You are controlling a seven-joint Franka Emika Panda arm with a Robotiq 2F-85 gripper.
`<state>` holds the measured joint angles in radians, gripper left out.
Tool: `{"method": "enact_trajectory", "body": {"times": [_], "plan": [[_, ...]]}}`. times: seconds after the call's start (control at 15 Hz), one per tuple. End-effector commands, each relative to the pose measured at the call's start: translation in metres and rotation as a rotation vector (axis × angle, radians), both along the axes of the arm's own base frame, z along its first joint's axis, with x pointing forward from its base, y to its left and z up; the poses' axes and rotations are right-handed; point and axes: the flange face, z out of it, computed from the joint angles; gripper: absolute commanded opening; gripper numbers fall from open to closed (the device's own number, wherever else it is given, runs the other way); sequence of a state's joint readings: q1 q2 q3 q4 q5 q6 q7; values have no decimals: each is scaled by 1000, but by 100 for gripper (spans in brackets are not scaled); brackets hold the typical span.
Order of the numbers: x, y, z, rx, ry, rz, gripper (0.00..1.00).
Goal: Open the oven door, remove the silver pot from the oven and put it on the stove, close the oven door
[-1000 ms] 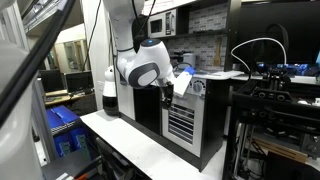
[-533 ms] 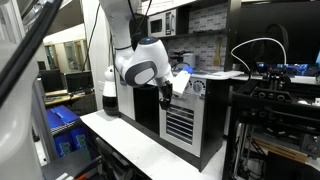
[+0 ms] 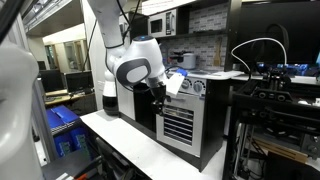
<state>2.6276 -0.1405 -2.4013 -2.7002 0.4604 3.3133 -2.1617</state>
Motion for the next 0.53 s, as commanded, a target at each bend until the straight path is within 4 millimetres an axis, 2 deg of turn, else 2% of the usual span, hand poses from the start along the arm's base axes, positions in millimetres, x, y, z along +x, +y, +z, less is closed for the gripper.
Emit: {"method": "enact_trajectory", "body": {"times": [0.0,0.47], "plan": [[-16,8,2,-26,46,46,100],[-6,56,34,-30,-41,138,100]]}}
